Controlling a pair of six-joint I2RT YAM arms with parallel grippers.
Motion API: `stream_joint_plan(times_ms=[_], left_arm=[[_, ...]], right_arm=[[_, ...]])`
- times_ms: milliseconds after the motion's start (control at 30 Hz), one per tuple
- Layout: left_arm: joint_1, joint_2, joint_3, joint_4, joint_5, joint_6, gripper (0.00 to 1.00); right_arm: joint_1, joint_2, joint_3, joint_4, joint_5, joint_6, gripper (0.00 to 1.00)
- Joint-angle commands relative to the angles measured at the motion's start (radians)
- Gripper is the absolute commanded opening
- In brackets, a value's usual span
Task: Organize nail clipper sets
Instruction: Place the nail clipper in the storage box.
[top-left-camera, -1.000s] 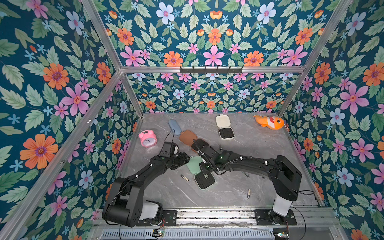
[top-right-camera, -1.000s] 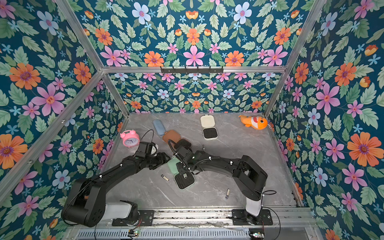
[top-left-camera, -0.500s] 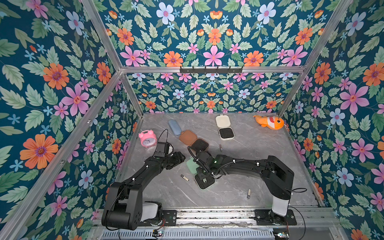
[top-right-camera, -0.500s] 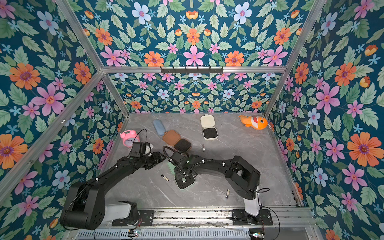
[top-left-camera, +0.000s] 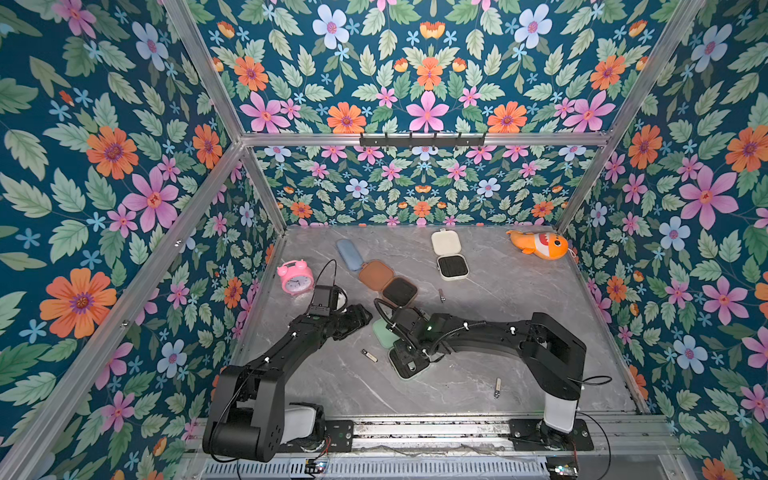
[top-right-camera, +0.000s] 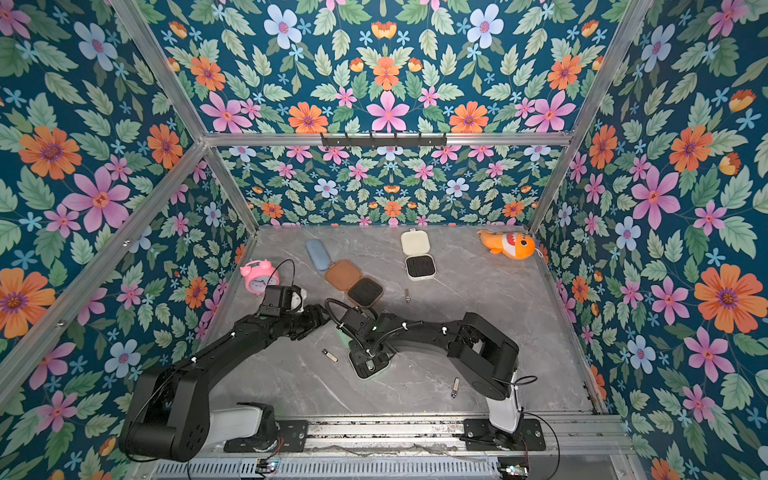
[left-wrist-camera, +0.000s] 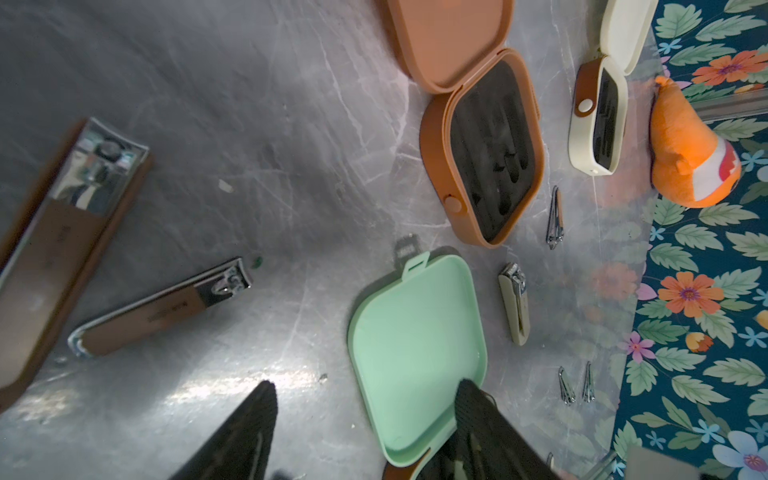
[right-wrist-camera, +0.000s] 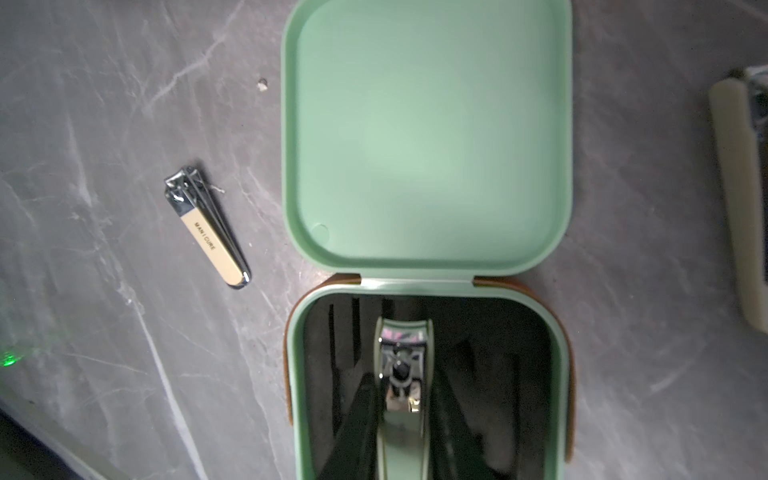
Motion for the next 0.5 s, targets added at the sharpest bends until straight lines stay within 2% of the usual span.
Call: stream_joint_plan(times_ms=[0, 333, 467], left_arm=[[0.000, 0.004, 0.010, 0.031, 0.023, -0.003, 0.70], [-0.002, 0.122, 0.084, 0.206, 0.162, -0.102, 0.70], [-0.019, 0.169, 0.125, 0.236, 0.185, -0.120, 0.69]], right_arm=[[0.004, 0.007, -0.003, 0.000, 0.008, 0.014, 0.10], [0.004, 0.026, -0.016, 0.011, -0.006, 0.009, 0.09], [0.004, 0.033, -0.017, 0.006, -0.010, 0.007, 0.09]])
